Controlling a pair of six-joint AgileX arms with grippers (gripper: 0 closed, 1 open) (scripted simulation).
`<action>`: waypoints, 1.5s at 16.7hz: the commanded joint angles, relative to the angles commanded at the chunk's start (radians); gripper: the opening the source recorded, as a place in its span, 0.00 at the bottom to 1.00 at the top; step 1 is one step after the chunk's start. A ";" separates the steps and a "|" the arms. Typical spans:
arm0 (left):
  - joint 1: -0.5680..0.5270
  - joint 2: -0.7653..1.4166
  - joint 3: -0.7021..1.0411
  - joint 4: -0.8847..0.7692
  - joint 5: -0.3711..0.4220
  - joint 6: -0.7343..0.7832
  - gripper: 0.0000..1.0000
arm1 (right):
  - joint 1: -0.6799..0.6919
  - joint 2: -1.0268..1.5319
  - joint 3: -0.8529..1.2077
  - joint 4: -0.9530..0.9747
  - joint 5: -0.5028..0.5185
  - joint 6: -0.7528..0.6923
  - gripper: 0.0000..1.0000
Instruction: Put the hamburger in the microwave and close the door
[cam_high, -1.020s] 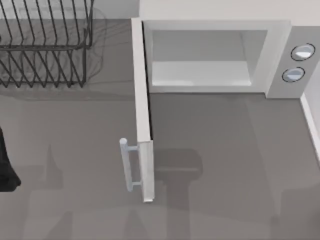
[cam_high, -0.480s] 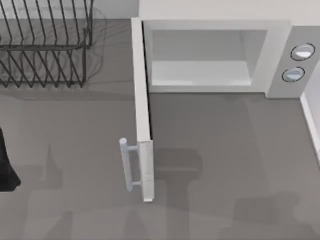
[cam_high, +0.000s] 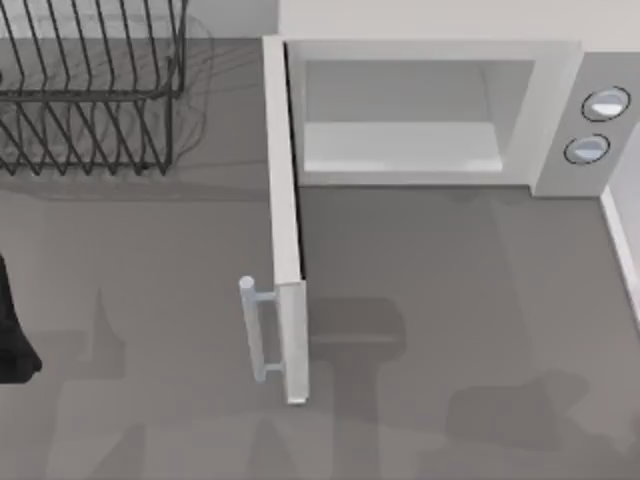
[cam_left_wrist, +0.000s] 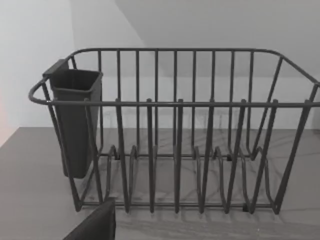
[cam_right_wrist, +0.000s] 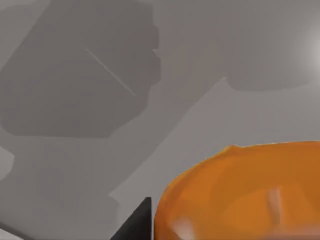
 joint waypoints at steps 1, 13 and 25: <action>0.000 0.000 0.000 0.000 0.000 0.000 1.00 | 0.025 0.030 0.016 0.032 0.010 0.031 0.00; 0.000 0.000 0.000 0.000 0.000 0.000 1.00 | 0.611 0.675 0.272 1.025 0.312 0.759 0.00; 0.000 0.000 0.000 0.000 0.000 0.000 1.00 | 0.919 0.936 0.339 1.683 0.672 1.107 0.00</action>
